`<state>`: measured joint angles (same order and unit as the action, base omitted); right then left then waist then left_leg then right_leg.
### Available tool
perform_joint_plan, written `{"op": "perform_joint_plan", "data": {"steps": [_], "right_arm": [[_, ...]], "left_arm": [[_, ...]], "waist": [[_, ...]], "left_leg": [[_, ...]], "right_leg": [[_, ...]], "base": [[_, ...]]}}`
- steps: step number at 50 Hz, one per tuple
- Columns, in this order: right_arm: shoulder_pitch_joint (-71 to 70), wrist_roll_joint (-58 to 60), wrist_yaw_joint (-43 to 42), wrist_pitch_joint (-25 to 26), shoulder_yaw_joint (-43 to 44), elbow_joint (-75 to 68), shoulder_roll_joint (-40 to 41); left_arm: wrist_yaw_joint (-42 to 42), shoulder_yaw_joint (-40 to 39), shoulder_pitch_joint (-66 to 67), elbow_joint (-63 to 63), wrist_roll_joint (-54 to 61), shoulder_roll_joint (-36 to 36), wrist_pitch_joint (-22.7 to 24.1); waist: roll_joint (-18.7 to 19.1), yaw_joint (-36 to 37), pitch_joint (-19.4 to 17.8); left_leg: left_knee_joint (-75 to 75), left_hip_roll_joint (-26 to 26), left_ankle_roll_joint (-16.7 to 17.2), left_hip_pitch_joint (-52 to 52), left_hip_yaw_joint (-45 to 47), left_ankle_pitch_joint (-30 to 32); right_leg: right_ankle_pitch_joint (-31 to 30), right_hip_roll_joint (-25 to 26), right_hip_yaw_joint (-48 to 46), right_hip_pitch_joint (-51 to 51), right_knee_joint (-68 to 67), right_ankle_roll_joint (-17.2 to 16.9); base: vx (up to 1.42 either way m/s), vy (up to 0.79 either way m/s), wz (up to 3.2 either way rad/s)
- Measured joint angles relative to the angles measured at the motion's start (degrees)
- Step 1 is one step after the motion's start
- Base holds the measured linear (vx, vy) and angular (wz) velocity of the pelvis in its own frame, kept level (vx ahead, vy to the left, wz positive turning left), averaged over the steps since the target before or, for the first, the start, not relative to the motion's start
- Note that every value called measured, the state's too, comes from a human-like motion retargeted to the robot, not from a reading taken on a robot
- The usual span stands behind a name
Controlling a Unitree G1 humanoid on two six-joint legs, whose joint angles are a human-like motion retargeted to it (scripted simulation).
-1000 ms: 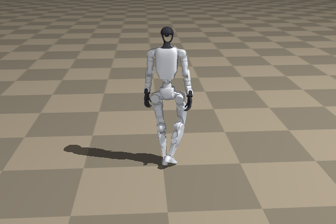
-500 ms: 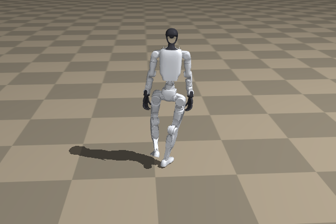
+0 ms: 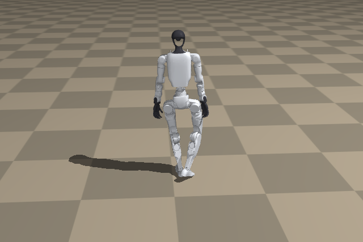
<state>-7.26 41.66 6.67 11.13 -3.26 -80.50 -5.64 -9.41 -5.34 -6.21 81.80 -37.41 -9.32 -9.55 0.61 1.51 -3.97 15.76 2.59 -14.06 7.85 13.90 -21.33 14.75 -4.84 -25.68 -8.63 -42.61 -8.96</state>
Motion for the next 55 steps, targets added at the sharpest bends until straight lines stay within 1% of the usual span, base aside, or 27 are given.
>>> {"op": "perform_joint_plan", "data": {"steps": [3, 7, 11, 12, 14, 17, 20, 23, 25, 28, 30, 32, 33, 34, 35, 36, 37, 38, 40, 42, 43, 44, 45, 47, 50, 53, 55], "right_arm": [[2.02, -1.88, -0.77, 0.99, 1.26, -3.20, -0.80], [4.25, -7.93, 6.75, 2.22, 3.34, -8.06, -1.81], [5.40, -10.48, 10.43, 5.35, 6.35, -12.54, -2.17], [5.60, -10.90, 10.22, 5.74, 6.82, -13.40, -2.26], [6.07, -11.61, 9.32, 5.89, 7.00, -14.44, -2.37], [7.01, -10.97, 9.19, 5.42, 7.24, -14.67, -2.30], [7.53, -9.69, 10.18, 5.05, 7.64, -14.15, -2.14], [6.06, -10.63, 9.98, 5.31, 7.49, -13.55, -2.09], [4.46, -11.55, 9.40, 5.49, 7.31, -12.79, -1.96], [1.45, -13.18, 9.09, 4.56, 6.25, -11.47, -1.20], [-0.15, -14.09, 8.82, 3.97, 5.57, -10.14, -0.44], [-2.29, -14.56, 8.53, 3.36, 4.57, -8.78, 0.19], [-3.65, -14.53, 8.53, 3.02, 4.18, -8.18, 0.32], [-5.24, -14.19, 8.67, 2.65, 3.82, -7.61, 0.29], [-6.94, -13.70, 8.86, 2.26, 3.48, -7.06, 0.19], [-8.40, -13.02, 8.87, 1.88, 2.89, -6.52, 0.08], [-9.63, -12.39, 8.78, 1.52, 2.04, -5.93, -0.12], [-10.43, -11.88, 8.48, 1.20, 0.64, -5.24, -0.48], [-11.74, -11.16, 7.88, 0.64, 0.05, -3.56, 0.04], [-12.13, -11.15, 7.59, 0.02, -1.19, -1.72, 0.29], [-12.29, -11.36, 7.80, -0.35, -1.90, -0.60, 0.35], [-12.67, -11.44, 8.07, -0.71, -2.21, 0.30, 0.43], [-13.15, -11.45, 8.37, -1.07, -2.33, 1.10, 0.51], [-13.14, -10.51, 10.10, -1.52, -3.58, 3.22, 1.80], [-11.44, -8.13, 11.21, -1.75, -5.72, 7.01, 2.45], [-8.47, -4.70, 11.14, -2.29, -7.73, 8.61, 1.59], [-6.29, -1.28, 11.47, -1.96, -8.28, 8.80, 0.83]], "left_arm": [[-0.88, 0.39, -2.36, -2.38, 0.53, -0.05, 0.26], [-1.43, 0.65, -4.36, -6.21, 1.71, -0.70, 2.12], [0.97, -0.21, -5.77, -7.65, 3.26, -0.90, 2.02], [1.28, -0.43, -6.08, -7.75, 3.71, -0.90, 2.01], [1.21, -0.91, -6.47, -7.80, 4.55, -0.87, 1.97], [0.46, -0.98, -6.01, -7.89, 5.44, -0.99, 2.16], [0.18, -1.04, -4.39, -8.10, 5.04, -1.03, 2.46], [0.36, -1.50, -2.00, -8.84, 4.39, -0.97, 3.04], [0.18, -2.04, -0.41, -8.96, 4.22, -0.82, 3.84], [-1.09, -2.83, 1.06, -8.13, 3.23, -0.91, 3.95], [-1.81, -3.06, 1.80, -7.44, 2.05, -0.99, 3.49], [-1.87, -3.29, 2.34, -6.57, 1.48, -1.40, 3.34], [-1.52, -3.40, 2.44, -5.99, 1.45, -1.56, 3.33], [-1.15, -3.81, 2.44, -5.27, 1.57, -1.72, 3.42], [-0.77, -4.37, 2.39, -4.49, 1.75, -1.88, 3.55], [-0.89, -5.50, 2.58, -3.53, 2.80, -1.63, 3.84], [-1.23, -6.96, 2.93, -2.61, 4.09, -1.12, 4.10], [-2.01, -9.06, 3.57, -1.82, 5.84, -0.11, 4.28], [-3.04, -10.94, 4.43, -0.15, 8.51, 0.18, 3.43], [-3.85, -11.73, 5.55, 1.66, 9.44, 0.58, 2.26], [-4.10, -12.05, 5.84, 2.51, 9.82, 0.49, 1.90], [-4.19, -12.21, 5.99, 3.15, 10.07, 0.02, 1.55], [-4.20, -12.28, 6.06, 3.68, 10.27, -0.66, 1.21], [-3.75, -13.79, 6.14, 5.73, 10.91, -1.87, -0.14], [-3.10, -14.03, 5.10, 8.40, 12.33, -3.25, -1.94], [-3.85, -11.63, 4.26, 8.88, 12.82, -3.98, -1.96], [-4.21, -10.06, 3.66, 8.10, 11.85, -4.10, -1.33]], "waist": [[0.21, -1.53, 0.01], [-0.44, -3.13, 0.13], [-1.35, -3.89, 0.78], [-1.40, -4.06, 0.83], [-1.20, -4.45, 0.87], [-1.14, -5.01, 0.76], [-1.62, -3.87, 1.15], [-2.30, -2.74, 0.18], [-3.04, -1.87, -0.99], [-4.56, 0.29, -2.53], [-5.65, 2.46, -3.29], [-6.50, 4.53, -3.63], [-6.39, 4.52, -3.49], [-5.43, 4.08, -3.41], [-4.06, 3.44, -3.36], [-1.66, 2.70, -2.97], [-1.10, 3.83, -2.92], [-4.25, 8.71, -3.56], [-5.49, 10.27, -4.07], [-6.66, 10.21, -3.77], [-7.44, 9.76, -3.69], [-8.37, 9.17, -3.63], [-9.37, 8.51, -3.59], [-8.19, 10.43, -4.27], [-8.29, 8.64, -4.30], [-7.83, 7.54, -3.11], [-7.15, 6.70, -2.23]], "left_leg": [[-1.94, 0.02, 0.79, -0.91, -0.60, 0.56], [-3.31, 0.52, 0.84, -1.82, -0.10, 0.21], [-4.31, 1.63, -0.10, -3.18, -0.60, -0.90], [-4.41, 1.73, -0.42, -3.60, -0.80, -1.19], [-4.28, 1.30, -0.83, -4.43, -0.57, -1.78], [-3.84, 0.42, -0.94, -6.55, 0.11, -2.92], [-2.88, -0.44, -0.94, -8.98, 2.65, -3.97], [2.90, -2.33, -0.94, -9.89, 6.07, -4.26], [10.31, -4.26, -0.94, -9.13, 9.26, -2.03], [26.39, -8.93, -0.94, -4.56, 13.20, 6.66], [37.73, -11.19, -0.94, 0.46, 13.51, 13.85], [48.39, -11.80, -0.94, 7.58, 10.69, 16.88], [53.52, -10.68, -0.94, 12.38, 6.97, 14.34], [59.15, -11.72, -0.94, 17.13, 2.89, 10.09], [65.02, -13.84, -0.94, 21.84, -1.36, 4.99], [68.53, -16.72, -0.94, 26.81, -4.95, 1.38], [69.55, -18.83, -0.94, 29.12, -4.68, -1.51], [65.57, -19.35, -0.94, 26.09, 3.27, -2.97], [57.25, -16.73, -0.94, 25.32, 6.66, -4.95], [44.08, -8.88, -0.94, 25.20, 7.64, -3.69], [37.77, -4.74, -0.94, 24.78, 5.67, -3.64], [38.11, -7.32, -0.94, 22.31, 7.95, -7.65], [41.77, -13.25, -0.94, 18.82, 12.36, -13.68], [38.70, -10.90, -0.94, 18.01, 9.00, -15.96], [35.90, -9.93, -0.94, 14.98, 8.88, -17.66], [30.27, -7.53, -0.94, 12.05, 8.55, -17.31], [26.22, -6.83, -0.94, 9.74, 8.69, -16.49]], "right_leg": [[5.19, 0.44, 0.43, -5.02, -2.05, 0.42], [10.80, 1.61, 2.93, -10.40, 0.68, 1.76], [12.27, 2.54, 4.38, -12.04, 7.51, 5.24], [12.96, 2.87, 4.58, -11.68, 8.74, 5.49], [15.04, 3.48, 4.22, -9.54, 9.42, 3.81], [18.82, 5.16, 5.08, -5.44, 14.53, 3.05], [23.41, 7.30, 5.41, -0.44, 20.81, 5.29], [24.24, 8.83, 8.36, 2.04, 22.91, 6.15], [25.26, 9.73, 10.42, 4.88, 25.08, 7.31], [26.11, 9.92, 13.27, 7.63, 27.85, 8.74], [25.64, 9.06, 14.53, 8.35, 29.56, 8.65], [25.31, 8.87, 15.00, 8.45, 31.33, 9.15], [25.01, 9.15, 14.09, 8.14, 32.42, 9.40], [24.92, 10.82, 13.00, 7.94, 33.46, 10.28], [24.95, 13.18, 11.83, 7.80, 34.48, 11.47], [24.34, 15.67, 10.17, 7.68, 35.99, 11.77], [23.96, 16.38, 10.89, 7.63, 36.63, 12.00], [24.03, 13.56, 16.37, 7.72, 35.49, 12.11], [23.51, 10.95, 15.96, 8.11, 35.66, 10.30], [22.16, 6.13, 13.48, 7.93, 36.71, 6.86], [22.08, 4.17, 12.13, 7.76, 36.56, 5.73], [23.12, 4.16, 11.46, 8.18, 36.21, 6.52], [24.74, 5.13, 11.12, 8.91, 35.77, 8.28], [22.85, 5.52, 11.79, 10.04, 34.77, 5.71], [20.03, 4.08, 8.89, 10.79, 32.54, 2.86], [13.37, 1.65, 5.79, 10.09, 28.43, -1.06], [7.82, 0.70, 5.36, 8.83, 23.90, -2.43]], "base": [[0.18, 0.00, 0.37], [0.25, -0.02, 0.17], [0.24, -0.07, -0.01], [0.26, -0.04, -0.01], [0.29, -0.06, 0.04], [0.37, -0.13, 0.07], [0.40, -0.15, -0.32], [0.34, -0.15, -0.40], [0.35, -0.18, -0.44], [0.20, -0.06, -0.35], [0.09, 0.05, -0.15], [0.04, -0.04, 0.11], [-0.01, -0.13, 0.73], [0.05, -0.24, 1.07], [0.09, -0.20, 1.11], [0.09, -0.13, 0.49], [0.10, -0.14, -1.37], [0.12, -0.07, -2.08], [0.03, 0.40, -0.79], [-0.02, 0.69, 0.54], [0.21, 0.03, 0.59], [0.50, -0.70, 0.61], [0.51, -0.49, -0.12], [0.22, 0.27, -0.76], [0.23, 0.18, -0.06], [0.18, 0.26, 0.20], [0.24, 0.24, 0.16]]}}
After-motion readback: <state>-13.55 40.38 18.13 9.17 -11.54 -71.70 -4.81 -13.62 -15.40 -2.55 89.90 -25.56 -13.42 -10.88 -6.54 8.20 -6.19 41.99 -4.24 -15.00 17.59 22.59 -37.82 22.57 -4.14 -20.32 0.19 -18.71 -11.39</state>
